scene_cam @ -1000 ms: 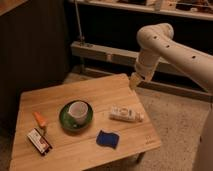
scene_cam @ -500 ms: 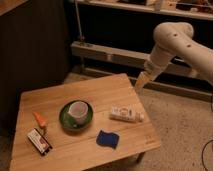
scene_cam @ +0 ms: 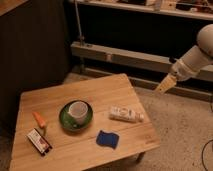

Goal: Stand the bottle upright

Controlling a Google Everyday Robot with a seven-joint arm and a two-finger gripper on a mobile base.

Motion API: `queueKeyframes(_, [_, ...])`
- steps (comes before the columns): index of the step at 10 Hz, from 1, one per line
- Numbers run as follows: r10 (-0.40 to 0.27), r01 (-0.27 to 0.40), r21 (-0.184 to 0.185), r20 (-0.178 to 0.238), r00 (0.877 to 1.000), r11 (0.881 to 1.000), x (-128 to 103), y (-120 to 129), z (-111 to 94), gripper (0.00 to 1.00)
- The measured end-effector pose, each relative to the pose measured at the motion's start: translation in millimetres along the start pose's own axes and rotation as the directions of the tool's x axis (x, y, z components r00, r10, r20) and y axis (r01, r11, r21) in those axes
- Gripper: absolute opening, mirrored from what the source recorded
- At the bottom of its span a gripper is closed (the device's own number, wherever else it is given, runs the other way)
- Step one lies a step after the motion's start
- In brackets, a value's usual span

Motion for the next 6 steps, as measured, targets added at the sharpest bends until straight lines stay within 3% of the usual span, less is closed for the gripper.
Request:
queueKeyframes(2, [-0.048,0.049,0.041,-0.006,0.999,0.998,-7.4,7.1,6.7,0.65])
queueKeyframes(4, [-0.199,0.195,0.127,0.018,0.980,0.973,7.4,30.4,17.3,0.65])
queueKeyframes(6, [-0.290,0.283,0.146,0.027,0.957,0.948,23.2,65.5,24.6,0.65])
